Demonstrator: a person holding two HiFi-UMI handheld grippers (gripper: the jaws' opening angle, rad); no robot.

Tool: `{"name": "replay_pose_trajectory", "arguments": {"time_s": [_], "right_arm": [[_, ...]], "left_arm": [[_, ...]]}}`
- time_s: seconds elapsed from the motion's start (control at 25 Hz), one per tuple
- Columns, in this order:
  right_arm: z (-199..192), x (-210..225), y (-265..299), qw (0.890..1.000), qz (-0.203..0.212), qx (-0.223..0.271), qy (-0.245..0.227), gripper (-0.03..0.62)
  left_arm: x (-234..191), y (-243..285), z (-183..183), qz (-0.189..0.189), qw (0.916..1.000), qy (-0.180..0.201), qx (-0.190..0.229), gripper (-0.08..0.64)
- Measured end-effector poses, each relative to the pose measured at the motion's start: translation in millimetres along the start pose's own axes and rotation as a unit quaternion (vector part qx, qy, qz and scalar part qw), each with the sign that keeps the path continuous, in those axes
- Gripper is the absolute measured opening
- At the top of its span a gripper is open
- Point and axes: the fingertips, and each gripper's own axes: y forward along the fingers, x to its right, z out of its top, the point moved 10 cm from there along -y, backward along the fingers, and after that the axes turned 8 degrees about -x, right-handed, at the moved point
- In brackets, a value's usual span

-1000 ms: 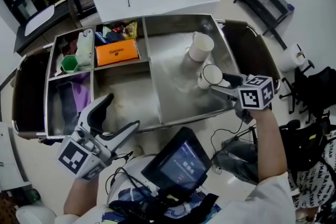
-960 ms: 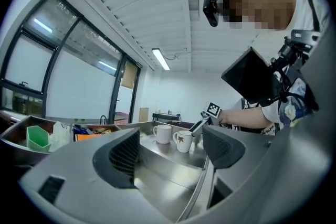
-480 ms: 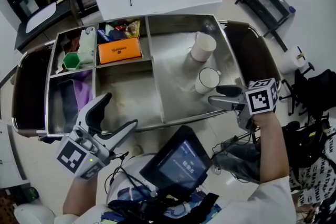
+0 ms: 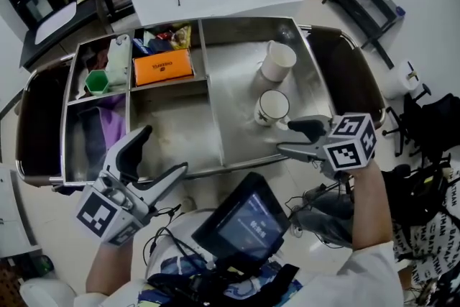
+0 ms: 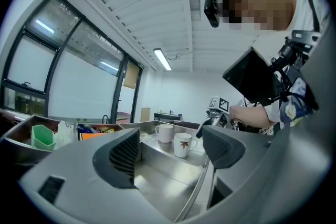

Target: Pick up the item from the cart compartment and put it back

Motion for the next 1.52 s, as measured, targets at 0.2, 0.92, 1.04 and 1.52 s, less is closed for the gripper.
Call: {"name": "replay_pose_trajectory", "arguments": {"time_s": [0.2, 0.92, 1.04, 1.52], "right_arm": [[-1.9, 14.6, -12.8, 0.983, -0.176, 0.019, -0.05, 0.21], [7.8, 35.9, 41.1, 0.979, -0.178, -0.064, -0.083, 0.08], [9.5, 36.0, 38.7, 0.978, -0.187, -0.047, -0.083, 0.077], [16.7, 23.1, -8.7, 0.974, -0.2, 0.094, -0.046, 0.077]], "left_arm": [[1.6, 4.8, -2.0, -0.006, 1.0, -0.001, 0.004, 0.374], [1.9, 2.4, -0.8, -0.007, 1.0, 0.001, -0.001, 0.374], [2.3, 2.1, 0.2, -0.005, 1.0, 0.002, -0.002, 0.374], [-0.7, -0.7, 4.2, 0.0, 1.0, -0.002, -0.004, 0.374]]}}
